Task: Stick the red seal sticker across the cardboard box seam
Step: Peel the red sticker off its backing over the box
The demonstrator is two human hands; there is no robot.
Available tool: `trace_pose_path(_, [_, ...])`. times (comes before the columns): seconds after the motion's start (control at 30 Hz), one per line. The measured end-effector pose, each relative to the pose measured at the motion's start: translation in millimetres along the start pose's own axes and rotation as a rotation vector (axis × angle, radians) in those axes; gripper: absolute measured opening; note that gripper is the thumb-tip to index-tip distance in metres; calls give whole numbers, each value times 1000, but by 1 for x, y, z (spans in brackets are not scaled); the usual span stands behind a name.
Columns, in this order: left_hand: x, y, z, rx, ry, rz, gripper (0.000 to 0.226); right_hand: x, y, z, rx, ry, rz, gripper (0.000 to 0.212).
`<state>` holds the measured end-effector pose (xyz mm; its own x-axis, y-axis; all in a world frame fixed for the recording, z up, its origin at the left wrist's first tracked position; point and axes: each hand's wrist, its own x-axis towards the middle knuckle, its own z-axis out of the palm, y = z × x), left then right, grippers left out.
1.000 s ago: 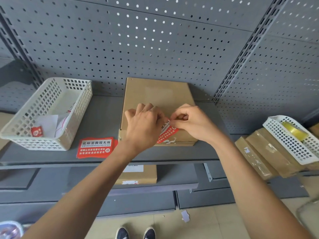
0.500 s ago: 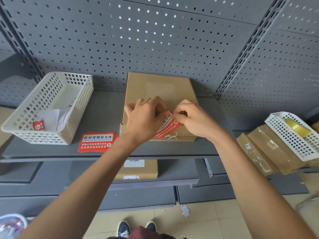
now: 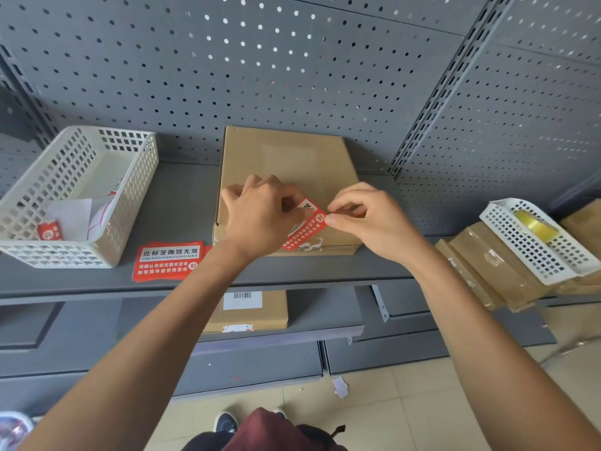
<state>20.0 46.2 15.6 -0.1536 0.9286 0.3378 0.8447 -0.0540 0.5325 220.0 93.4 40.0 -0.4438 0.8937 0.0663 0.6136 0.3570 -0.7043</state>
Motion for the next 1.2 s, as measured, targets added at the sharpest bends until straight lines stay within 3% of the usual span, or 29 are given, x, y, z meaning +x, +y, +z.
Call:
trace_pose_path(0.4, [-2, -8, -20, -109, -83, 75, 4, -4, -3, 25, -176, 81, -37, 11])
trace_pose_path(0.57, [-16, -32, -33, -212, -99, 62, 27, -5, -2, 27, -147, 86, -36, 13])
trace_pose_path(0.77, [-20, -20, -27, -90, -19, 62, 11, -7, -1, 31, -138, 115, -41, 16])
trace_pose_path(1.07, [-21, -23, -24, -82, -43, 68, 8, -9, -4, 27, 20, 175, 14, 6])
trace_pose_path(1.2, [-21, -23, -24, -99, -40, 72, 11, -8, -12, 24, 99, 158, 63, 36])
